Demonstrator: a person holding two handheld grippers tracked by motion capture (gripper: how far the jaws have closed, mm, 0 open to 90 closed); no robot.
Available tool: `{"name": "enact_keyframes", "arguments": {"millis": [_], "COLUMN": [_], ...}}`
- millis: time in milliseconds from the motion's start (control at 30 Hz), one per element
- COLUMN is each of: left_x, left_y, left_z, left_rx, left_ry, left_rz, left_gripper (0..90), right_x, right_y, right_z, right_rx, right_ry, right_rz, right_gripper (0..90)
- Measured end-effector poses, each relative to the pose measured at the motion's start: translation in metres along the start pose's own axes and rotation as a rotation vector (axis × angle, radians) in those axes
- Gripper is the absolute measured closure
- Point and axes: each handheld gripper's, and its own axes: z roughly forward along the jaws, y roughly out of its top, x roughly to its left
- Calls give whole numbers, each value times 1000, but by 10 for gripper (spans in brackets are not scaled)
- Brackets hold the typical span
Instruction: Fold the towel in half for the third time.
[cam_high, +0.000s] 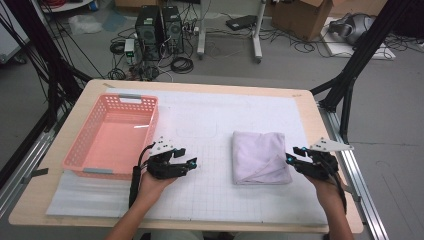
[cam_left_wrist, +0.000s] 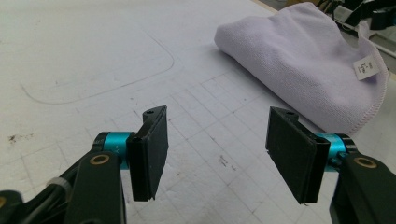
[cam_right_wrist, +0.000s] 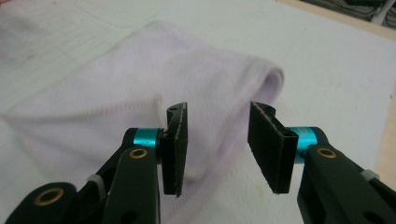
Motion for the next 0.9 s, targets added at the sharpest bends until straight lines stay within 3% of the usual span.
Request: {"name": "enact_keyframes", "arguments": {"millis": [133, 233, 333, 500, 667, 700, 800, 833, 900], "left_x": [-1, -1, 0, -1, -1, -1, -1, -1, -1], "left_y": [0, 0, 0, 0, 0, 0, 0, 0, 0], "left_z": [0, 0, 0, 0, 0, 0, 0, 0, 0], "left_rx": [3, 6, 6, 6, 3, 3, 3, 2, 2], "left_ry": [-4, -2, -2, 3, 5, 4, 4, 3, 3], "left_rz": [-2, 0, -2, 0, -2, -1, -1, -2, -1], "left_gripper": [392, 392, 392, 392, 392, 392, 392, 392, 392], "right_x": [4, 4, 7, 3, -2, 0, 5, 12, 21], "right_y": [16, 15, 5, -23, -25, -18, -9, -1, 2], "right_z": [24, 34, 26, 9, -7, -10, -8, -2, 9], "right_rx": [44, 106, 113, 207, 153, 106, 76, 51, 60], "right_ry": [-33, 17, 77, 125, 98, 89, 72, 88, 131], "right_rz": [-35, -40, -63, -104, -70, -63, -69, -72, -85], "right_gripper": [568, 581, 613, 645, 637, 625, 611, 610, 613]}}
